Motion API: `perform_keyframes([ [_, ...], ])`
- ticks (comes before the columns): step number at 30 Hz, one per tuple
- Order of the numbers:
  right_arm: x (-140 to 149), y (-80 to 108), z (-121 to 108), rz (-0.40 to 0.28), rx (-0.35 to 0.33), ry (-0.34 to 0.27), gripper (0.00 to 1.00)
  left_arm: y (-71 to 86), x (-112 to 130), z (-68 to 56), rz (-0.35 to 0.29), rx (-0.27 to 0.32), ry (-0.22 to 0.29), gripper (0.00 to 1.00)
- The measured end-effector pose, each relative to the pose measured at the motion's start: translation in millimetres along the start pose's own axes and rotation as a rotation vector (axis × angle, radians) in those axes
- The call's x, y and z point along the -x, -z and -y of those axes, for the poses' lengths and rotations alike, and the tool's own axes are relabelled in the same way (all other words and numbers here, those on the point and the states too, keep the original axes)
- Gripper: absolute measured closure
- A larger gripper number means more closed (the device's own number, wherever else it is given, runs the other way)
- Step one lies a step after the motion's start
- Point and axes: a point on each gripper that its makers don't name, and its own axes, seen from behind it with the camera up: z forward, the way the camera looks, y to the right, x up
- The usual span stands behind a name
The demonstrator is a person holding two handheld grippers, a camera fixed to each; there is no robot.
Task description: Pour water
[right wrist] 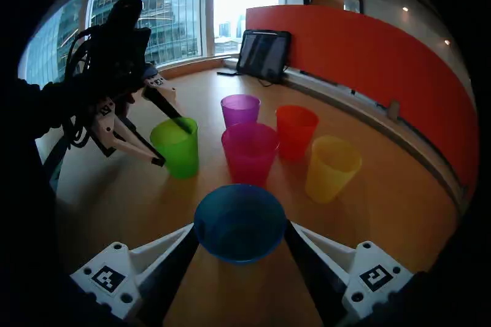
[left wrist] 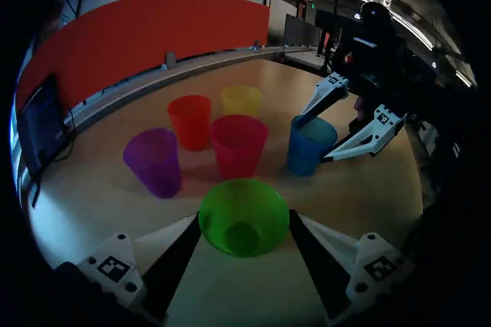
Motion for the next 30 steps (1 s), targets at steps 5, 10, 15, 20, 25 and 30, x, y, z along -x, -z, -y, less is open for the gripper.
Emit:
perform_keyframes([
  [5,-0.7,0.2,0.0,-0.001,-0.001,0.005,0.00,-1.0,2.1,2.2,0.006,-0.016,-0.013,0.10],
  [10,-0.7,1.9,1.2,-0.003,-0.003,0.004,0.00,-1.6,3.4,2.2,0.011,-0.018,-0.021,0.13],
  [15,0.4,1.2,0.3,-0.002,-0.002,0.007,0.00,-1.5,1.9,2.3,0.008,-0.017,-0.016,0.13],
  [20,3.3,-0.1,0.5,0.003,-0.002,0.018,0.00,-0.7,2.5,1.9,0.002,-0.016,-0.014,0.13],
  [25,5.4,-1.7,0.0,0.007,0.002,0.035,0.08,2.3,0.5,1.3,-0.005,-0.021,-0.021,0.13],
  [30,3.7,-2.6,0.2,0.000,0.004,0.030,0.10,8.0,-2.6,0.9,-0.016,-0.024,-0.018,0.13],
])
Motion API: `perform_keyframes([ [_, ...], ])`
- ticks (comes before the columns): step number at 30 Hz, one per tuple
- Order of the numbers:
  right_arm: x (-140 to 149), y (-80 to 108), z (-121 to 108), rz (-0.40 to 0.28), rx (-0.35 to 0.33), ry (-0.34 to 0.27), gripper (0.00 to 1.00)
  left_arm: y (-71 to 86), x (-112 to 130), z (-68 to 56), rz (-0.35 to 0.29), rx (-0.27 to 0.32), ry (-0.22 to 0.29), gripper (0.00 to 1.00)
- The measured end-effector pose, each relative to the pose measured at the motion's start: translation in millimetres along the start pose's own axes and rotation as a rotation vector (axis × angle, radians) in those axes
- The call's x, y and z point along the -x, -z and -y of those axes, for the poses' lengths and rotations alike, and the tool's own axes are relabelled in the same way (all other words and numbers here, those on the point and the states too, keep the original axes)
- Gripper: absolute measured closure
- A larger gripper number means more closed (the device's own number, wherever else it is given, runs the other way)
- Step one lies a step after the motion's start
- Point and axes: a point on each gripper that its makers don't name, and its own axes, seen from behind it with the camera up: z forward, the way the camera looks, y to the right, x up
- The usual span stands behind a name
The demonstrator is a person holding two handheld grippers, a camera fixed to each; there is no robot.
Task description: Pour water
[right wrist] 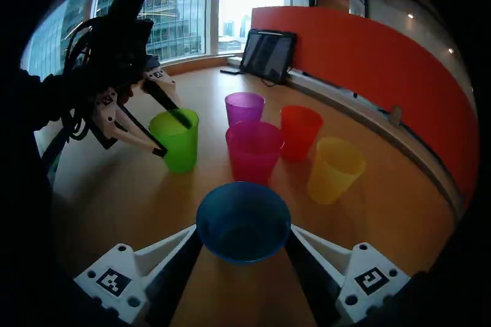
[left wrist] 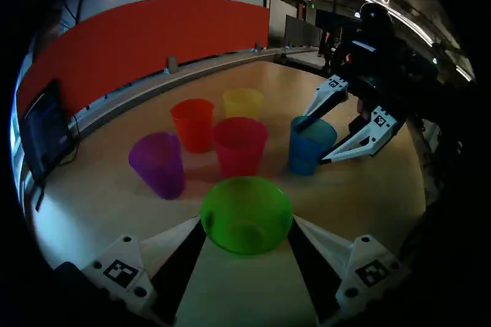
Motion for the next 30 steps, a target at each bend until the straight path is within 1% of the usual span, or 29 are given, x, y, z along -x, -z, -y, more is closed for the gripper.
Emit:
perform_keyframes([
  [6,-2,5.9,1,-0.006,-0.001,-0.014,0.10,10.2,-8,-1.0,-0.029,-0.007,0.005,0.13],
  [12,-19,21.1,1,-0.051,0.022,-0.010,0.10,23.6,-23,-1.8,-0.078,-0.018,0.011,0.13],
  [21,-67,51.7,2,-0.174,0.032,-0.032,0.10,48.5,-56,-1.6,-0.178,-0.047,0.004,0.13],
  [24,-82,61.0,1,-0.213,0.045,-0.031,0.10,57.8,-69,-2.1,-0.218,-0.054,0.005,0.13],
  [30,-115,78.8,4,-0.292,0.070,-0.009,0.10,74.3,-92,-1.2,-0.296,-0.069,0.014,0.13],
])
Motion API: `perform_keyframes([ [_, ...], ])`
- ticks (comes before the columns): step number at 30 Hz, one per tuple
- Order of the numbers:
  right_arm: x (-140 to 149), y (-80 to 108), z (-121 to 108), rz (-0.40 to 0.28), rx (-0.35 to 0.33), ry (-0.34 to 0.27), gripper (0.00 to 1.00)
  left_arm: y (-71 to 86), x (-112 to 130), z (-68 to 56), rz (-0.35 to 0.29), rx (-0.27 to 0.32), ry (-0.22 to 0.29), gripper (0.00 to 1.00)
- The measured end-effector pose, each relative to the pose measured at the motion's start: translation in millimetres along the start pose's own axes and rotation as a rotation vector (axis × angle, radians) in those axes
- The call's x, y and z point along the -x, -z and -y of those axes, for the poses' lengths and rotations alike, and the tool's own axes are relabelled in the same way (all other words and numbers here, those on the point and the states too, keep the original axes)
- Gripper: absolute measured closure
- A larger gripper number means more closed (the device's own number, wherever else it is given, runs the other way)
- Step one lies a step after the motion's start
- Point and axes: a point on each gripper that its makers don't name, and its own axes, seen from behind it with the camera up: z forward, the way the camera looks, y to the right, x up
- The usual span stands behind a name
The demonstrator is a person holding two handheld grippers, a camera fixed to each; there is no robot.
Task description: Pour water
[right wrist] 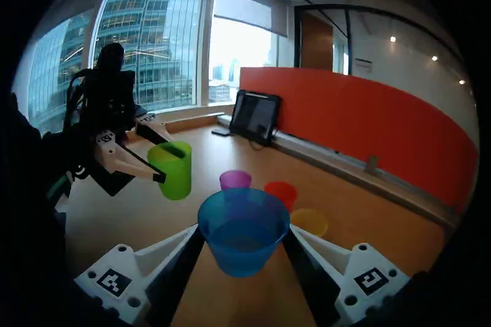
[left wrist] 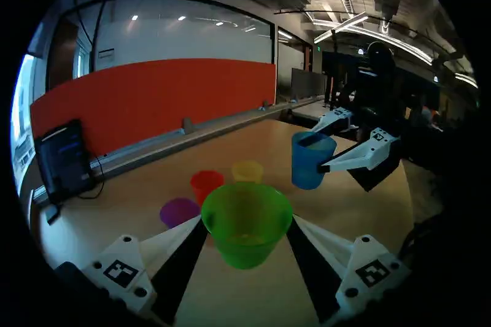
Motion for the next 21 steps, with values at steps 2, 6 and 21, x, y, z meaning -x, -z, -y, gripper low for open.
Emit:
perform_keyframes([
  [2,-12,2.4,2,-0.026,0.002,0.005,0.10,3.0,-8,-0.7,-0.025,-0.004,0.003,0.13],
  [6,-32,6.9,3,-0.072,0.005,0.008,0.10,9.2,-23,-4.2,-0.072,-0.003,0.011,0.13],
  [21,-89,20.0,5,-0.213,0.019,-0.002,0.10,30.9,-75,-14.3,-0.220,0.002,0.014,0.13],
])
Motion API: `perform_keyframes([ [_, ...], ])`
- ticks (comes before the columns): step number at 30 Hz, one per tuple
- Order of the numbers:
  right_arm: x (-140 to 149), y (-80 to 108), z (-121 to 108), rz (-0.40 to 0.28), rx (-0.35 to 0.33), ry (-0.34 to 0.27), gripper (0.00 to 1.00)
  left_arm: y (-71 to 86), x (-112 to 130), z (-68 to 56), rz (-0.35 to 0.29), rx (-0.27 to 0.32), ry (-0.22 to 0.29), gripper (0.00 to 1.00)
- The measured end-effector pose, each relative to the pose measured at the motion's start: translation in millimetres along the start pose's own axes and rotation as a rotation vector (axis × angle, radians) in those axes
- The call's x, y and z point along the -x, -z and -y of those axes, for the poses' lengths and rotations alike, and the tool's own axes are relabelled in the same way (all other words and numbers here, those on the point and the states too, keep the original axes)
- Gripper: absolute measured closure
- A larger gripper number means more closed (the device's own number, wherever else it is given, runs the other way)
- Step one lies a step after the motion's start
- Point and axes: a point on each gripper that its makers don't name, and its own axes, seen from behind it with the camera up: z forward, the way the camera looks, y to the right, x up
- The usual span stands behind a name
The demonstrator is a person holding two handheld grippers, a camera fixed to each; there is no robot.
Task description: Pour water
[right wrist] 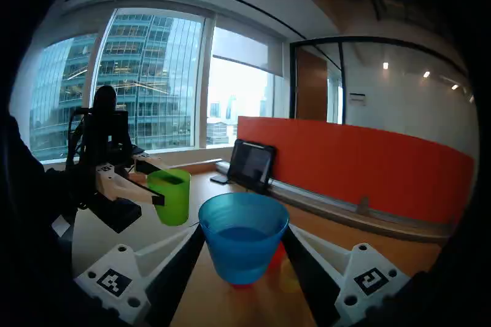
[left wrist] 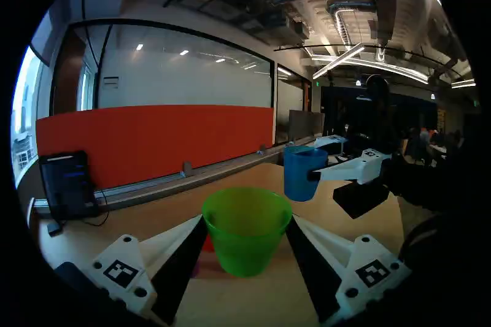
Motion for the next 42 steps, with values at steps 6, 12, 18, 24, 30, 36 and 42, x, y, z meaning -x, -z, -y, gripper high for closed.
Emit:
perform_keyframes([
  [6,-14,0.2,3,-0.030,0.002,0.010,0.10,4.7,-22,0.1,-0.049,-0.009,-0.022,0.13],
  [12,-18,-0.3,1,-0.038,0.010,0.019,0.10,7.6,-34,-4.0,-0.071,0.002,-0.033,0.13],
  [18,-21,0.6,0,-0.036,0.011,0.026,0.10,8.2,-38,-8.2,-0.082,0.008,-0.045,0.13],
  [24,-26,1.4,2,-0.039,0.005,0.044,0.10,7.9,-38,-10.9,-0.080,0.013,-0.047,0.13],
  [30,-34,1.4,6,-0.041,-0.002,0.083,0.10,7.6,-38,-15.3,-0.079,0.021,-0.053,0.13],
  [36,-48,2.3,6,-0.047,-0.001,0.156,0.10,6.2,-33,-19.9,-0.074,0.026,-0.060,0.13],
  [42,-62,0.8,8,-0.051,-0.005,0.256,0.10,4.2,-29,-26.4,-0.067,0.033,-0.064,0.13],
])
